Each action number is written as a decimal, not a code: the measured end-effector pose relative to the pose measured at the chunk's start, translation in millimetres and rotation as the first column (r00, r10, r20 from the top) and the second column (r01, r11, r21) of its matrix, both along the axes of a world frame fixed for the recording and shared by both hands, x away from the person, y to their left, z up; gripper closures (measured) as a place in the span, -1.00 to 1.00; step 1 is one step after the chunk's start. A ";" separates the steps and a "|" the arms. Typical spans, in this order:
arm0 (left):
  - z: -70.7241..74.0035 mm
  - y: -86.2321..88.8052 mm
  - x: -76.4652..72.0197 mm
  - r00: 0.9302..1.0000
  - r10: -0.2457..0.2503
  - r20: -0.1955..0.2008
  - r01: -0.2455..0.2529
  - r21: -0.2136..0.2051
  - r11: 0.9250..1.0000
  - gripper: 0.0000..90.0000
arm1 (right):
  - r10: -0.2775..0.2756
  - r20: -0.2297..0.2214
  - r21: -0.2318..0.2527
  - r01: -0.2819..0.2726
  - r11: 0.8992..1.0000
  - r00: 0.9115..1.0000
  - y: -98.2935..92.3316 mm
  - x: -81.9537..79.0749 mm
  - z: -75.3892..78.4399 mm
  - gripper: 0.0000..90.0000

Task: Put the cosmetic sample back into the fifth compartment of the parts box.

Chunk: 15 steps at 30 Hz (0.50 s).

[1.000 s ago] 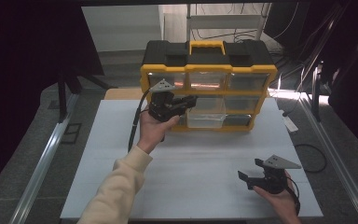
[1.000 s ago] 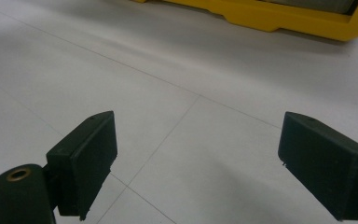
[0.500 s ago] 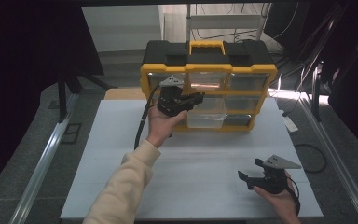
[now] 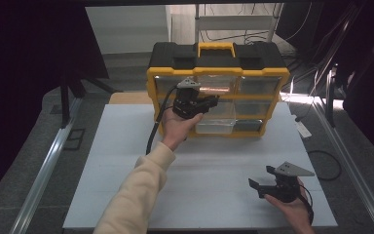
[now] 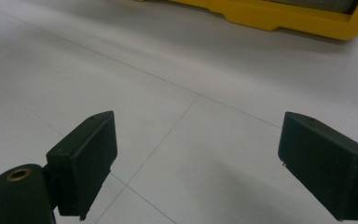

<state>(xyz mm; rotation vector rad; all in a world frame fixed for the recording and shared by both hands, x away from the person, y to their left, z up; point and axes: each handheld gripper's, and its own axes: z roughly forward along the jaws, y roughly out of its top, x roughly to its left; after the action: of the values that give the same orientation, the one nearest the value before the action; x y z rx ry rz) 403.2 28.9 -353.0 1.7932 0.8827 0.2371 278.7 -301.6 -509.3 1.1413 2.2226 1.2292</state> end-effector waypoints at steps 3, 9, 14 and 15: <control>-2.0 -1.0 1.2 1.000 0.000 -0.004 0.000 0.008 1.000 0.79 | 0.000 0.000 0.000 0.000 1.000 1.000 -0.2 0.2 -0.1 -0.75; -6.5 -5.1 2.3 1.000 -0.021 -0.005 0.021 0.053 0.998 0.79 | 0.002 0.000 -0.003 -0.002 1.000 1.000 0.5 0.0 -0.2 -0.75; -11.0 -5.4 5.0 0.999 -0.033 -0.021 0.035 0.072 0.997 0.79 | 0.003 -0.001 -0.004 -0.003 1.000 1.000 0.8 -0.3 -0.2 -0.75; -11.0 -5.4 5.0 0.999 -0.033 -0.021 0.035 0.072 0.997 0.79 | 0.003 -0.001 -0.004 -0.003 1.000 1.000 0.8 -0.3 -0.2 -0.75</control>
<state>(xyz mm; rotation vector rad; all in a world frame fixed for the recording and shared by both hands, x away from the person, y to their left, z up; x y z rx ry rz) 408.2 23.5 -364.0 1.8791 0.8669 0.2321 278.4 -300.8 -509.5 1.1385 2.2272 1.2253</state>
